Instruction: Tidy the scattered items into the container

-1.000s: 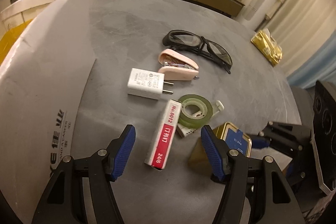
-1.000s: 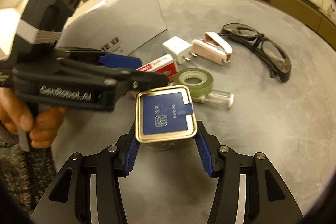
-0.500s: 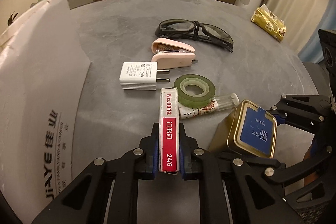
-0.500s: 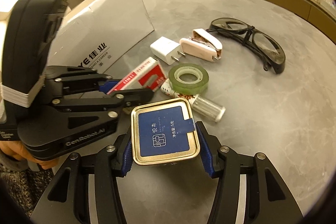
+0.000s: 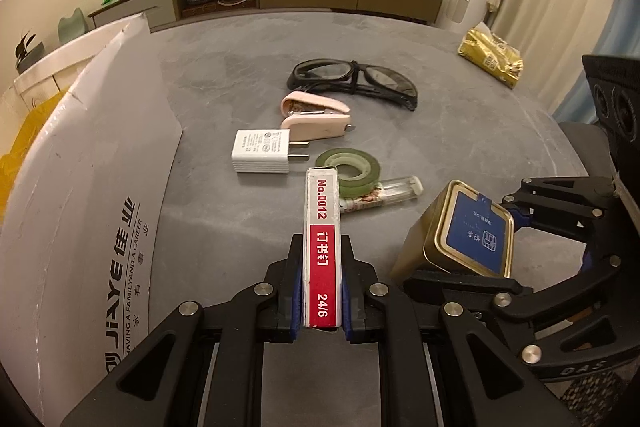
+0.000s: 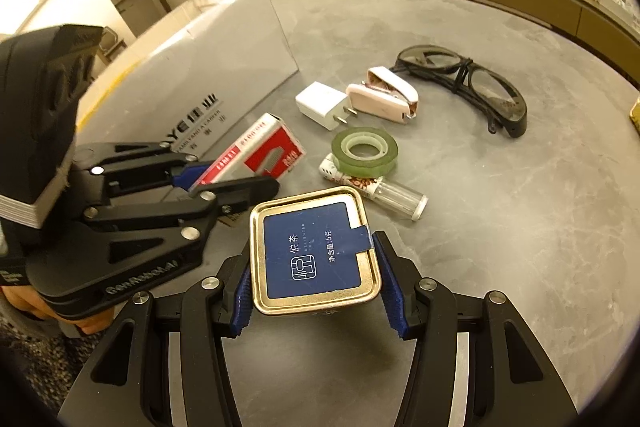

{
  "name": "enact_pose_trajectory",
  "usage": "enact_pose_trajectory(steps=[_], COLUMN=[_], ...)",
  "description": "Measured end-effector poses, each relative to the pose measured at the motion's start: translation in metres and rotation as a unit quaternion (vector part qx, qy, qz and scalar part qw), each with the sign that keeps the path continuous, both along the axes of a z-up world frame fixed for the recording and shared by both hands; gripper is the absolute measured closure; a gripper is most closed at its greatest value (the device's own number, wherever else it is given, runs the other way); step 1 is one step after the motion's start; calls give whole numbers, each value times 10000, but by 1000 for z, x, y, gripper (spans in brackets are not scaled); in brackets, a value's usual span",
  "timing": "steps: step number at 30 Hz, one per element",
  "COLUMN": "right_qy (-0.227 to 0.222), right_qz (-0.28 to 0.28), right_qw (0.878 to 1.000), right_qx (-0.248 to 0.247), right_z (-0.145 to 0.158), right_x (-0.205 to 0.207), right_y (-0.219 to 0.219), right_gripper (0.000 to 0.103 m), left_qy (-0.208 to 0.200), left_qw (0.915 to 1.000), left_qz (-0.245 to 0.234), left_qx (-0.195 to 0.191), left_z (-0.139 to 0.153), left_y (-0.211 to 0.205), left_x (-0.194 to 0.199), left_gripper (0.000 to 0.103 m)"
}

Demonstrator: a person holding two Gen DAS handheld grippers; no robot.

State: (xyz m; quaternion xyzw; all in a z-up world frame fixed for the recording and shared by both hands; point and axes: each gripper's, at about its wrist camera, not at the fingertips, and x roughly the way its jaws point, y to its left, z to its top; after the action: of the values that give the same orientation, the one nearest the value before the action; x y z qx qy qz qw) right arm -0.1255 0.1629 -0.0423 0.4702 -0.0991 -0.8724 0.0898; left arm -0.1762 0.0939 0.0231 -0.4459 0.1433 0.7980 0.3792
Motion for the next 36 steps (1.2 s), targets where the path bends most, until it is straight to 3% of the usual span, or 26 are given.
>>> enact_pose_trajectory(steps=[18, 36], right_qy=[393, 794], right_qz=[-56, -150], right_qw=[9991, 9966], right_qx=[-123, -189], right_z=[30, 54], right_x=[22, 44], right_y=[-15, -29], right_gripper=[47, 47], left_qy=[-32, 214], left_qw=[9997, 9992], left_qz=[-23, 112], left_qx=[241, 318], left_z=[23, 71], left_y=[-20, -53], left_x=[23, 53], left_gripper=[88, 88])
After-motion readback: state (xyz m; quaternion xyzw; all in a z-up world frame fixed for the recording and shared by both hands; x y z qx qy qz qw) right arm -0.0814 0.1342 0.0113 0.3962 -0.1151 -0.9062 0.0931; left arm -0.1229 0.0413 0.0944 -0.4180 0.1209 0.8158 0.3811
